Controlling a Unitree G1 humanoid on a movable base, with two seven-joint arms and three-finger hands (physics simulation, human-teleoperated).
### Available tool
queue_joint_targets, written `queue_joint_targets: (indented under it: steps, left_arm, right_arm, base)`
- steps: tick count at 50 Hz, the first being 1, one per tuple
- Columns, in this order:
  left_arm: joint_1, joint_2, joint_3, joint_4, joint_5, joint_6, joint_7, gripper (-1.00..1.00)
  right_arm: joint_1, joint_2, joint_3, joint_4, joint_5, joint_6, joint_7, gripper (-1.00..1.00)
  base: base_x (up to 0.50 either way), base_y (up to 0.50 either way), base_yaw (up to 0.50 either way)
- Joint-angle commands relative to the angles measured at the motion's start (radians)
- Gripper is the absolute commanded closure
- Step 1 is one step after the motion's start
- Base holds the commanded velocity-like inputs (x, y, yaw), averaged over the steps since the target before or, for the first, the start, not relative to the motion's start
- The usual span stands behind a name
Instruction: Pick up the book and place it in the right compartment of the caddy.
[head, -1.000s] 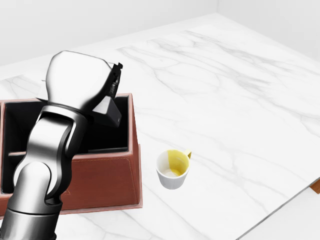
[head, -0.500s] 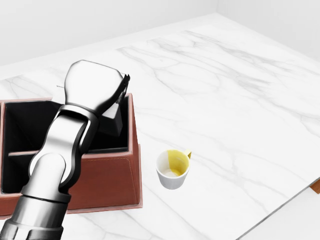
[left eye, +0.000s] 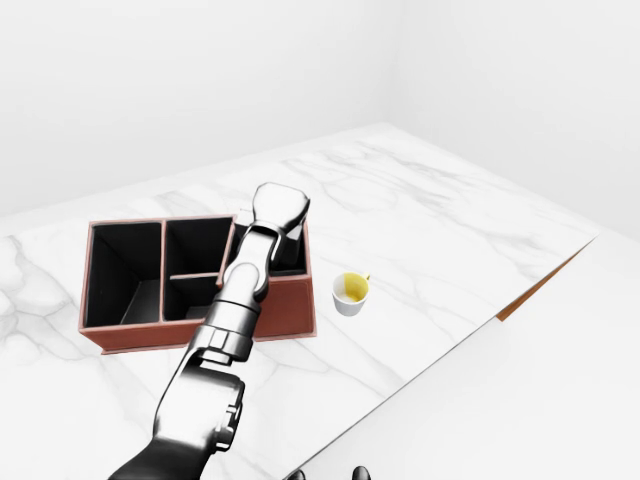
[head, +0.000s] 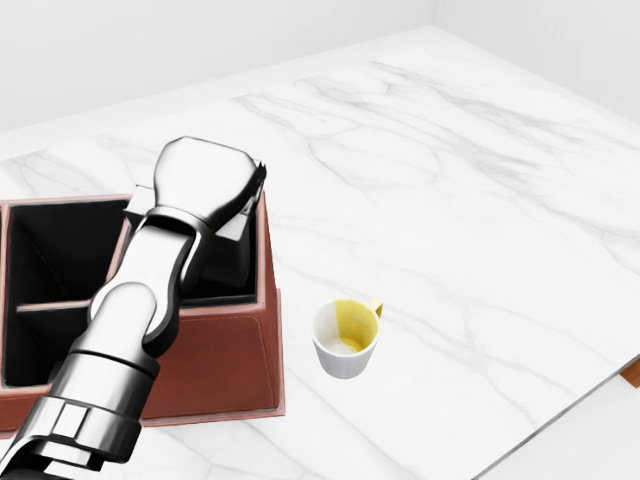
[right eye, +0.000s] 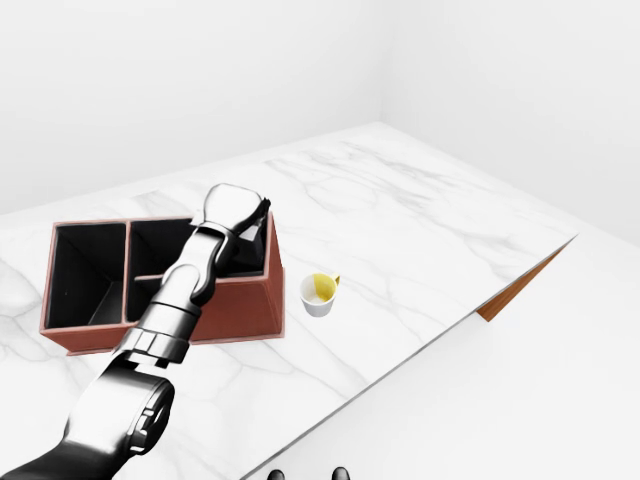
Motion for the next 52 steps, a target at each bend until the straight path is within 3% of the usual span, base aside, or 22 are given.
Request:
queue_joint_targets:
  steps: [1, 14, 15, 16, 18, 19, 26, 28, 33, 37, 44, 52]
  left_arm:
    - [-0.056, 0.009, -0.003, 0.136, 0.008, 0.006, 0.079, 1.0]
    - [-0.069, 0.018, 0.0, 0.154, -0.022, 0.013, 0.086, 1.0]
    - [-0.067, 0.02, 0.0, 0.144, -0.023, 0.014, 0.082, 0.85]
    - [-0.066, 0.023, -0.002, 0.141, -0.02, 0.015, 0.082, 0.51]
    - [-0.061, 0.022, 0.005, 0.121, -0.025, 0.023, 0.098, -0.84]
    - [-0.056, 0.028, 0.012, 0.098, -0.034, 0.023, 0.094, -1.0]
    - [-0.013, 0.039, 0.032, -0.078, -0.055, 0.049, 0.069, -1.0]
    - [0.005, 0.053, 0.044, -0.237, -0.028, 0.076, 0.086, -1.0]
    - [0.027, 0.056, 0.082, -0.43, -0.059, 0.096, 0.064, -1.0]
    - [0.049, 0.06, 0.1, -0.618, -0.089, 0.107, -0.02, -1.0]
    - [0.036, 0.066, 0.113, -0.732, -0.108, 0.117, -0.126, -1.0]
    - [0.022, 0.06, 0.124, -0.781, -0.153, 0.128, -0.185, -1.0]
  right_arm:
    - [-0.002, 0.001, 0.002, 0.0, -0.004, 0.0, 0.001, -1.0]
    - [-0.003, 0.0, 0.008, 0.008, -0.011, 0.0, 0.001, -1.0]
    - [-0.003, 0.0, 0.009, 0.009, -0.013, 0.0, 0.001, -1.0]
    - [-0.002, 0.001, 0.009, 0.008, -0.013, 0.0, 0.001, -1.0]
    - [-0.002, 0.001, 0.01, 0.009, -0.013, 0.0, 0.002, -1.0]
    - [-0.001, 0.002, 0.009, 0.008, -0.012, 0.0, 0.002, -1.0]
    - [-0.003, 0.001, 0.013, 0.016, -0.018, 0.0, 0.003, -1.0]
    - [0.0, 0.002, 0.012, 0.011, -0.015, 0.0, 0.001, -1.0]
    - [0.0, 0.001, 0.006, 0.008, -0.01, 0.0, -0.003, -1.0]
    - [-0.001, -0.001, 0.006, 0.012, -0.012, 0.0, -0.002, -1.0]
    - [0.0, 0.0, 0.005, 0.01, -0.009, 0.0, 0.0, -1.0]
    - [-0.001, 0.0, 0.005, 0.008, -0.011, 0.0, 0.001, -1.0]
  base:
    - [0.0, 0.0, 0.0]
    - [0.0, 0.0, 0.0]
    - [0.0, 0.0, 0.0]
    - [0.0, 0.0, 0.0]
    - [0.0, 0.0, 0.0]
    - [0.0, 0.0, 0.0]
    - [0.0, 0.0, 0.0]
    - [0.0, 0.0, 0.0]
    - [0.0, 0.0, 0.0]
    - [0.0, 0.0, 0.0]
    - [0.0, 0.0, 0.0]
    - [0.0, 0.0, 0.0]
